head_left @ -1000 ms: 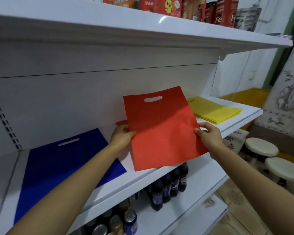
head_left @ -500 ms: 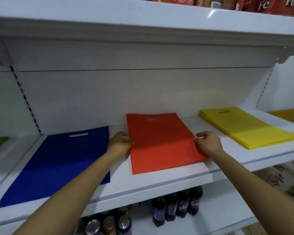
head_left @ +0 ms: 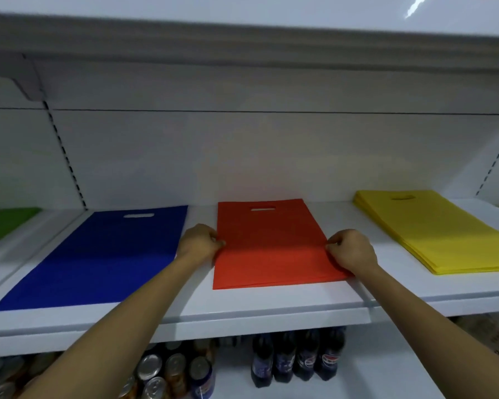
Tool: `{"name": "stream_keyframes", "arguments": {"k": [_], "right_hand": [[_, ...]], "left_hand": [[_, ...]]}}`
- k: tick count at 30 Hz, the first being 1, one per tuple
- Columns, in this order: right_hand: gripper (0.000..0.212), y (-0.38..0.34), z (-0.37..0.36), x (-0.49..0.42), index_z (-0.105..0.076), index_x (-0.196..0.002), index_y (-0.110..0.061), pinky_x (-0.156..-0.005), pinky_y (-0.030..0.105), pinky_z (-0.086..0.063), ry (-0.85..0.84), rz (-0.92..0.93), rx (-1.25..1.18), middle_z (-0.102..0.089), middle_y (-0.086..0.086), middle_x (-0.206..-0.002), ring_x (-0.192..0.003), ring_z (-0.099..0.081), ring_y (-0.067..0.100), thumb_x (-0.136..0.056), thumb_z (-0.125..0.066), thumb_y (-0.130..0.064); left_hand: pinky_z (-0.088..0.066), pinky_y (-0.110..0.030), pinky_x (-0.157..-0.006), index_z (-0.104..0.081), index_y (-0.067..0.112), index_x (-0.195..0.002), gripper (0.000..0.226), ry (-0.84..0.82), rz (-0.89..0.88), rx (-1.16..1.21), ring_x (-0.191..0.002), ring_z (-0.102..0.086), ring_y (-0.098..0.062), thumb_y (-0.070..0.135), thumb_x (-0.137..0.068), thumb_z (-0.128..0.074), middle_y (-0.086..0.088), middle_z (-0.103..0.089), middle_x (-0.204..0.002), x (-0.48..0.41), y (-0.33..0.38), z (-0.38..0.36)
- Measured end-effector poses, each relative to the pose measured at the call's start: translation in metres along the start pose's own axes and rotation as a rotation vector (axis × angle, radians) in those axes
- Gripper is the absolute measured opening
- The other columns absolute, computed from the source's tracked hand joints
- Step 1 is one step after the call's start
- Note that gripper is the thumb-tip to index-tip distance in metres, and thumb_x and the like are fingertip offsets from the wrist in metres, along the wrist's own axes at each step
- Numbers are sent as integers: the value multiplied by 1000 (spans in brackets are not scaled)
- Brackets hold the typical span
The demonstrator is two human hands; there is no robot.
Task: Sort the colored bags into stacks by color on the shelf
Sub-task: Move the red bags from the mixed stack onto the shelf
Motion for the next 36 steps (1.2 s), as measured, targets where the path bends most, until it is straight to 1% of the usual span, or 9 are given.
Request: {"name": "stream_keyframes", "arguments": {"k": [6,10,13,16,19,27,31,34,36], "right_hand": [[16,1,0,-2,-74,-87,-7,-73,37,-55,-22,39,15,-72,12,-91,-82,-65,28,-80,-60,-11],[34,-12,12,6,-61,-115,-12,-72,33,-47,46,76,181,-62,11,-112,-92,-62,30,-84,-61,-24],[41,-48,22,10,-56,-122,-14,-79,36,-46,143,220,200,-59,11,-114,-98,-60,33,-83,-61,-28],[39,-98,9,16,-59,-119,-16,-85,37,-46,121,359,127,-62,12,-114,-105,-59,33,-82,-61,-26],[35,-159,-20,34,-59,-117,-18,-85,37,-49,72,479,98,-64,10,-114,-106,-60,32,-82,-59,-26],[41,-356,-122,142,-52,-124,-16,-66,30,-46,-178,803,-55,-62,4,-108,-85,-58,22,-83,-57,-17],[40,-457,-175,228,-52,-125,-18,-69,33,-46,-248,932,-82,-63,0,-96,-84,-60,23,-85,-57,-21],[40,-529,-215,296,-54,-123,-20,-80,34,-47,-313,992,-106,-65,1,-106,-100,-60,26,-84,-59,-25],[38,-570,-240,340,-56,-120,-21,-82,33,-46,-354,1026,-120,-67,1,-105,-103,-60,26,-83,-59,-25]], "left_hand": [[-48,-27,-84,-68,13,-115,36,3,4,-49,-106,-61,-23,35,-87,-66,-7,-68,-117,-1,1,-2],[-43,-26,-90,-58,14,-127,45,35,-10,-50,-116,-55,-24,42,-92,-58,-6,-61,-127,4,4,6],[-46,-29,-88,-57,17,-127,41,101,-59,-146,-114,-56,-24,42,-94,-54,-5,-61,-124,13,4,31],[-47,-28,-77,-58,19,-126,37,214,-128,-281,-105,-59,-21,40,-96,-51,-2,-64,-117,31,-4,71],[-52,-34,-76,-60,21,-125,36,333,-167,-413,-99,-61,-20,38,-95,-52,0,-67,-110,56,-27,119],[-46,-32,-78,-56,27,-125,35,414,153,-596,-111,-58,-22,30,-91,-47,5,-63,-119,154,-189,258],[-47,-34,-81,-54,28,-126,37,469,340,-610,-113,-57,-20,31,-90,-46,8,-63,-120,229,-290,329],[-50,-33,-76,-56,27,-123,33,501,449,-604,-107,-59,-21,33,-91,-46,6,-64,-116,289,-360,379],[-52,-33,-71,-58,24,-117,29,509,491,-617,-99,-61,-20,36,-93,-46,4,-65,-110,327,-401,409]]}}
Point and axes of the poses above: each hand's wrist, its own x-axis away from the middle knuckle, its own z-axis out of the back of the hand, y = z × x, the point moved 7 cm from there along -x, towards the middle knuckle
